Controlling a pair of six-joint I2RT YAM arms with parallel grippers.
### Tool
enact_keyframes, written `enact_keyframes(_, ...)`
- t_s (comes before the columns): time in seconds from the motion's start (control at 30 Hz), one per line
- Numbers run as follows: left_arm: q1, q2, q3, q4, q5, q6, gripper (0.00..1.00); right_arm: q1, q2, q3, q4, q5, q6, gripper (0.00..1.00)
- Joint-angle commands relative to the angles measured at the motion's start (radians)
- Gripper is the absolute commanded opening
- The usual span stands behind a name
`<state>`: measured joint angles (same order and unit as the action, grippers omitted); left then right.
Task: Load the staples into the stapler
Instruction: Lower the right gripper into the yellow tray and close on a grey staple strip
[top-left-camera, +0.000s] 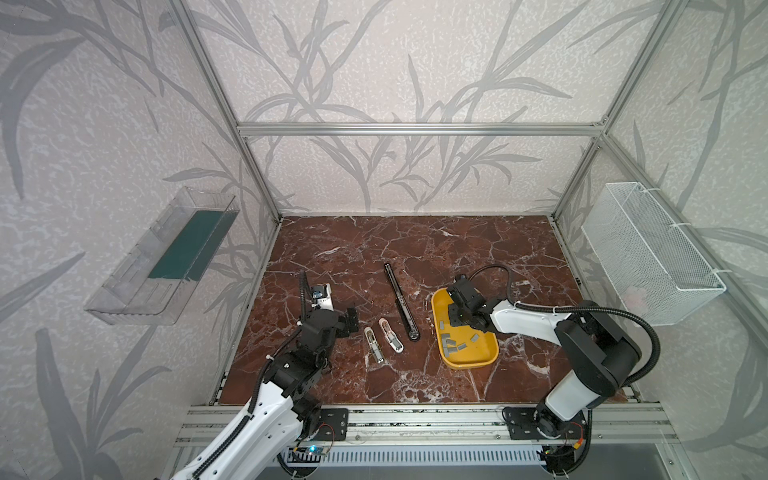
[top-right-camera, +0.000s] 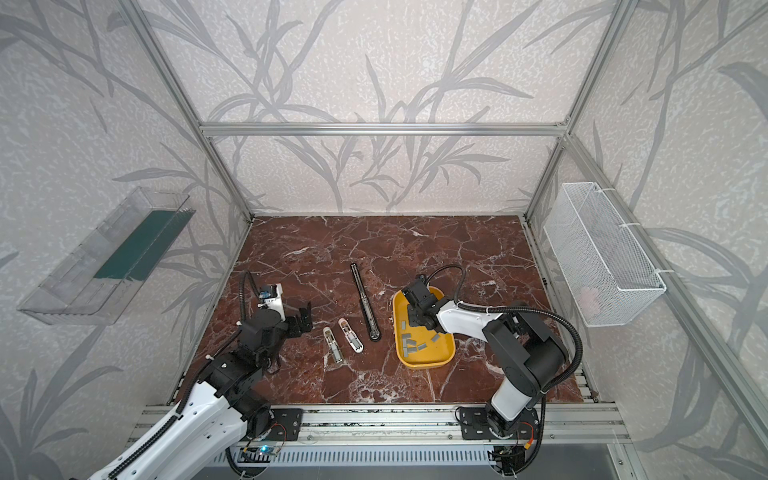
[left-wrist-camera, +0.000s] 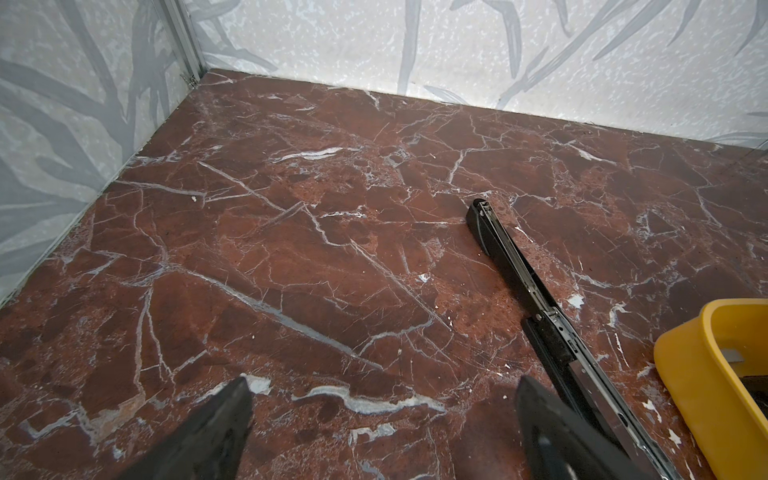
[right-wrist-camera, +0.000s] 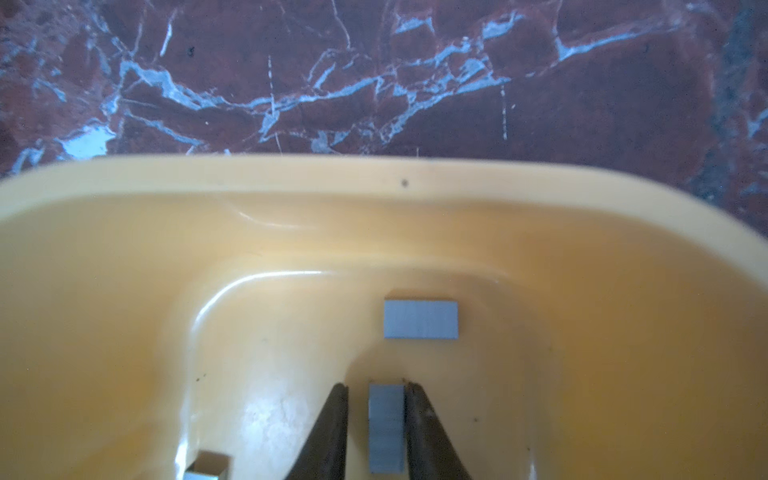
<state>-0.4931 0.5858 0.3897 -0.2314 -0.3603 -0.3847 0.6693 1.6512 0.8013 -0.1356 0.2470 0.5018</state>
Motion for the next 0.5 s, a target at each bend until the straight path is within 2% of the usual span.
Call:
enact_keyframes(0.0, 0.005, -0.012, -0.012, 0.001, 0.001, -0.006, 0.98, 0.004, 0.029, 0.014, -0.044, 0.018, 0.007, 0.26)
enact_keyframes(0.13, 0.006, -0.012, -0.011, 0.0, -0.001, -0.006, 0.99, 0.004, 0.05, 0.03, -0.058, 0.03, 0.015, 0.23)
enact_keyframes(0.27, 0.006, -0.012, -0.012, 0.001, 0.001, -0.006, 0.99, 0.006, 0.081, 0.029, -0.058, 0.032, 0.018, 0.14)
enact_keyframes(0.47, 0.005, -0.017, -0.014, 0.003, 0.007, -0.006, 0.99, 0.008, 0.075, 0.019, -0.043, 0.028, 0.022, 0.1)
